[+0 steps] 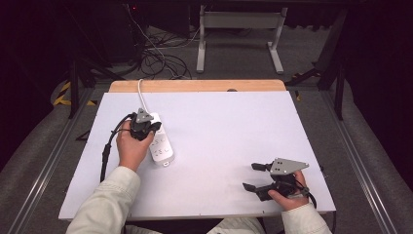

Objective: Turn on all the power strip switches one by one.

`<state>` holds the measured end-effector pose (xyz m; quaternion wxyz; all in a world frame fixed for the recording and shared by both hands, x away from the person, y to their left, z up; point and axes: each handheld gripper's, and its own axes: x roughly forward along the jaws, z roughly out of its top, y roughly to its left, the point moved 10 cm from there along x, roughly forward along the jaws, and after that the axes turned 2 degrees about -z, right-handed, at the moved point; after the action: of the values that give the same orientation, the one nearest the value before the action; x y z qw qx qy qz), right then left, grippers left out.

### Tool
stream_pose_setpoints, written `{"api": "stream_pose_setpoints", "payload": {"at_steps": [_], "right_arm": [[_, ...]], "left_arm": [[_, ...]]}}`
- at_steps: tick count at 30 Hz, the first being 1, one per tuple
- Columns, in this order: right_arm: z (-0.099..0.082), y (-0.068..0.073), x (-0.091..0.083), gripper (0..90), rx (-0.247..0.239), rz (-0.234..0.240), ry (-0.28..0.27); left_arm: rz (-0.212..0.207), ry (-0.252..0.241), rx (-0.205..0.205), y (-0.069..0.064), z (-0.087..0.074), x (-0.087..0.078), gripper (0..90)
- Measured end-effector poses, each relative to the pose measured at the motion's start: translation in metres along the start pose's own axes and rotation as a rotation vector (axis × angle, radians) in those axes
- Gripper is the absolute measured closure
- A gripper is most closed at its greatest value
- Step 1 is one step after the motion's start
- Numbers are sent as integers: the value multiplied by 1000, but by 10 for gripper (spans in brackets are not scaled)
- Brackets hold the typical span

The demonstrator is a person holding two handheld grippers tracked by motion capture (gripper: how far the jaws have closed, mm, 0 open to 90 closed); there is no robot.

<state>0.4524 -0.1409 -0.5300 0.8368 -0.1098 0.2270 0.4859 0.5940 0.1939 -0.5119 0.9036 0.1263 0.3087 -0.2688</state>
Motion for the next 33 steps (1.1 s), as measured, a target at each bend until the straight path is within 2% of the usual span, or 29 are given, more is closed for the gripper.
{"api": "stream_pose_setpoints", "payload": {"at_steps": [3,8,16,19,23,33], "right_arm": [[1,0,-1,224,-1,0,-4],[0,1,-1,224,-3,2,-3],[0,1,-1,223,-5,4,-2],[0,1,-1,222,-6,4,-2],[0,2,-1,222,-8,4,0],[0,2,-1,220,-10,6,1]], "left_arm": [[3,8,-3,2,-2,4,900],[-11,14,-34,2,-5,12,900],[-16,30,-30,1,-9,16,900],[-5,20,-21,2,-9,16,900],[-9,2,-38,3,-11,15,900],[-5,-3,-27,2,-11,16,900]]}}
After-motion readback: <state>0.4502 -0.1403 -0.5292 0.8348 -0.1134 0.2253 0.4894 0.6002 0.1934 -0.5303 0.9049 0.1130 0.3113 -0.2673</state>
